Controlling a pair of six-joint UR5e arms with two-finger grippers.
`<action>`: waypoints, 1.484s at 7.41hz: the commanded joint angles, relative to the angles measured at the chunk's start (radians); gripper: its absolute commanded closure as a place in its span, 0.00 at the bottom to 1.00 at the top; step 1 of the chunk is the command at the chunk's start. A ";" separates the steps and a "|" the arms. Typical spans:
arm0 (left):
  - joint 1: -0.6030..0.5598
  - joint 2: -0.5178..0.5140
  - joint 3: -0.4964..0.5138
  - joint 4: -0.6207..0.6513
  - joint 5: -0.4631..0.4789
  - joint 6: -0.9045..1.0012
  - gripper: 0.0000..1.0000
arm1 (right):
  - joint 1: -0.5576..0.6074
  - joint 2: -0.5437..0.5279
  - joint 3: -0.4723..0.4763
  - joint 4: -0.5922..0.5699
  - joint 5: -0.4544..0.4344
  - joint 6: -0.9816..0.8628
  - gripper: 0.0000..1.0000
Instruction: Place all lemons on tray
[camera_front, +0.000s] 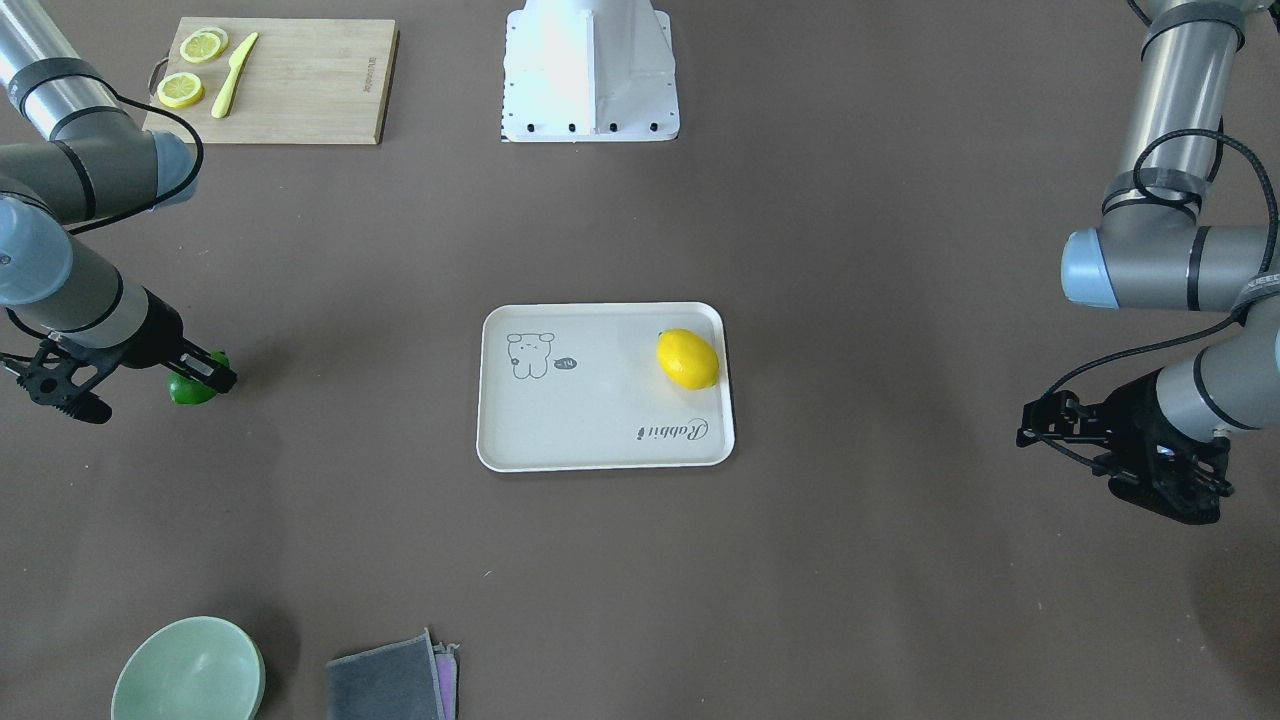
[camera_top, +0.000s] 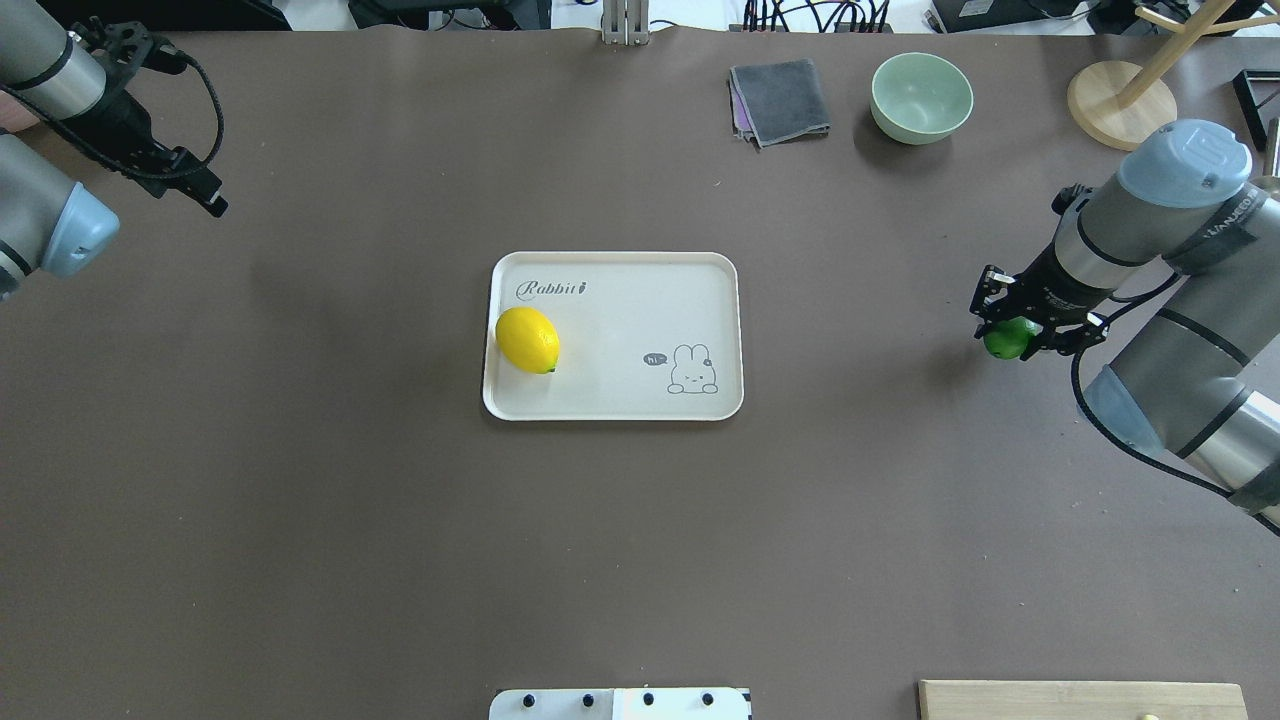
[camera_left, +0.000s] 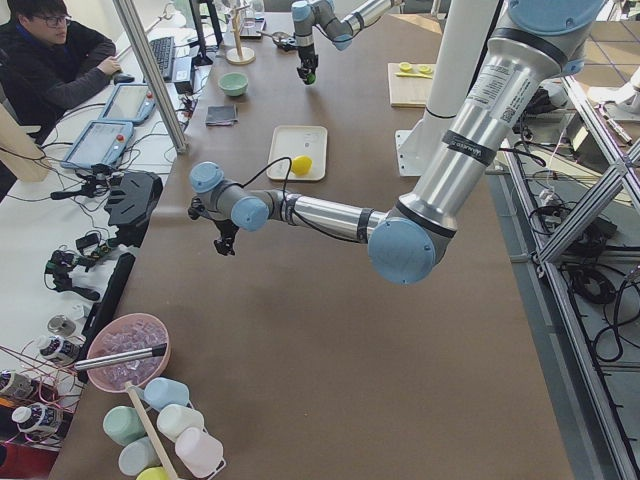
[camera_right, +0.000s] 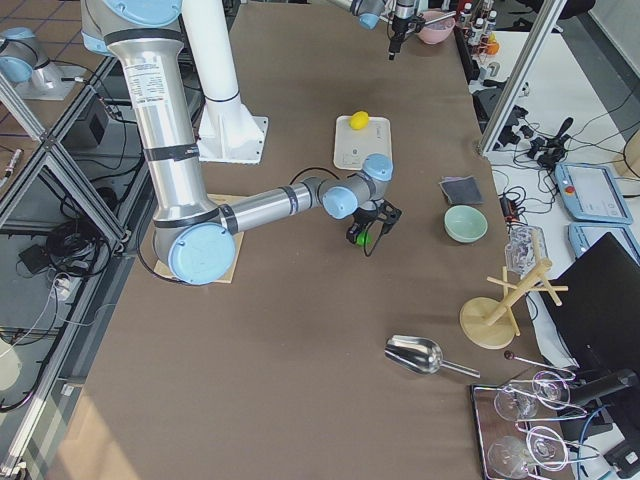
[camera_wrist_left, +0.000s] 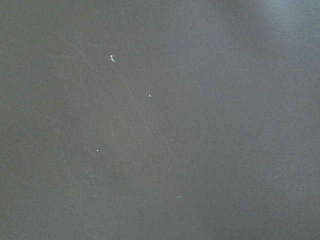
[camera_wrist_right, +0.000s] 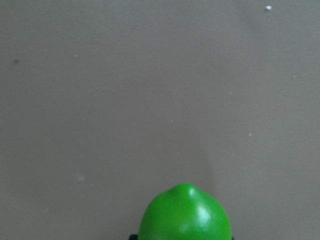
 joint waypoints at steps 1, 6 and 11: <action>0.001 0.000 0.001 0.001 0.000 -0.004 0.03 | -0.028 0.175 -0.008 -0.160 0.015 0.004 1.00; 0.001 -0.003 0.003 0.001 -0.003 -0.018 0.03 | -0.166 0.423 -0.061 -0.167 0.002 0.000 1.00; 0.001 -0.001 0.006 0.001 -0.005 -0.019 0.03 | -0.179 0.463 -0.161 -0.032 -0.018 0.027 0.00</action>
